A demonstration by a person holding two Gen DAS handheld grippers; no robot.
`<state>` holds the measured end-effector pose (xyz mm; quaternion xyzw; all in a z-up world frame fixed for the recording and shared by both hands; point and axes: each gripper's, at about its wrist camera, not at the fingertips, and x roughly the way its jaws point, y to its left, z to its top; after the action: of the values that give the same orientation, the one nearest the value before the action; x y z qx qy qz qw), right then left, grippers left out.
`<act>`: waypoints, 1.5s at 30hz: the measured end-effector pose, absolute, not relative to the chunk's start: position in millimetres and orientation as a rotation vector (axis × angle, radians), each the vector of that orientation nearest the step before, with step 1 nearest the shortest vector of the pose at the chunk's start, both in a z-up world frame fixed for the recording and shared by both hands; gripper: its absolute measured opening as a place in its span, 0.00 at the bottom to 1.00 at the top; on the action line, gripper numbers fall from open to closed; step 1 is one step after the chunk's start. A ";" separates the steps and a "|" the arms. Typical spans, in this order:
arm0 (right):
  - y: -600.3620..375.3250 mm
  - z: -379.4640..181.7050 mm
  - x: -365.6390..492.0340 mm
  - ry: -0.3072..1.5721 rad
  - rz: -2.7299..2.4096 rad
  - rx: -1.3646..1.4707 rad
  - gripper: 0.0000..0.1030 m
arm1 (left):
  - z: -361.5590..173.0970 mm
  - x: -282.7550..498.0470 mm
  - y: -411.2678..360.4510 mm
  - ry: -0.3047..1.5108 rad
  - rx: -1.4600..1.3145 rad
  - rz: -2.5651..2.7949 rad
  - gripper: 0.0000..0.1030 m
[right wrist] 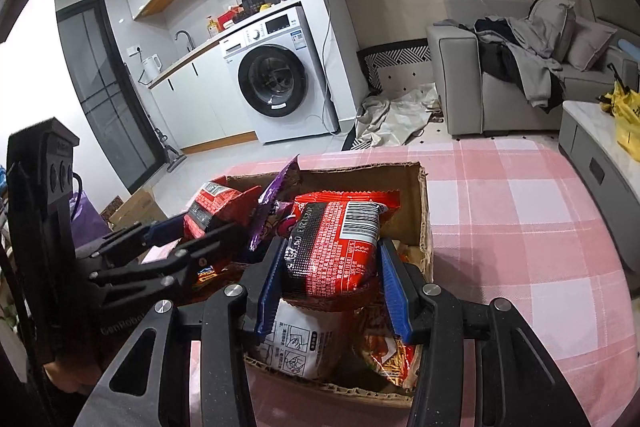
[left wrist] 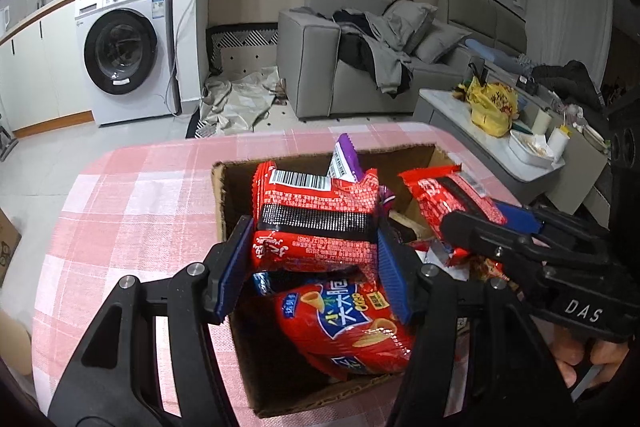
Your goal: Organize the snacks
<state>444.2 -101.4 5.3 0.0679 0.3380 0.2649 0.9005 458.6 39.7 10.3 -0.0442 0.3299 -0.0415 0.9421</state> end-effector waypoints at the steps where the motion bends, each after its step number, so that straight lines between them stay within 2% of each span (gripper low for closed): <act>1: -101.1 5.5 445.2 0.695 0.544 0.139 0.45 | 7.5 460.4 39.6 0.678 -0.089 -0.083 0.54; 7: -96.6 7.5 442.6 0.698 0.556 0.137 0.45 | 7.3 462.9 32.6 0.686 -0.085 -0.083 0.55; 9: -98.5 9.7 439.8 0.692 0.603 0.159 0.50 | 8.4 463.2 34.7 0.703 -0.107 -0.093 0.56; 13: -98.4 16.3 428.3 0.666 0.603 0.120 0.56 | 13.1 456.6 40.2 0.697 -0.159 -0.132 0.68; 15: -101.0 18.0 423.5 0.670 0.627 0.124 0.74 | 17.0 449.4 41.9 0.682 -0.181 -0.155 0.77; 16: -104.2 19.5 419.8 0.662 0.628 0.129 0.78 | 19.8 444.8 42.6 0.673 -0.181 -0.146 0.84; 18: -110.6 22.4 412.8 0.642 0.627 0.134 0.96 | 23.6 434.5 44.7 0.650 -0.170 -0.122 0.92; 19: -113.8 23.6 409.0 0.631 0.628 0.137 0.98 | 24.9 430.7 46.2 0.648 -0.172 -0.120 1.00; 20: -117.0 24.8 405.4 0.623 0.631 0.141 0.99 | 26.0 425.4 48.0 0.641 -0.177 -0.119 0.99; 32: -143.0 19.8 366.1 0.545 0.618 0.151 1.00 | 21.8 346.8 69.5 0.562 -0.185 -0.090 0.99; 45: -146.1 0.3 327.7 0.482 0.611 0.088 1.00 | -6.7 277.9 63.6 0.494 -0.132 -0.044 0.99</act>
<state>327.7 -146.1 0.3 0.0429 0.2348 0.2979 0.9243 277.9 63.6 -6.7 -0.0652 0.2441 -0.0216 0.9673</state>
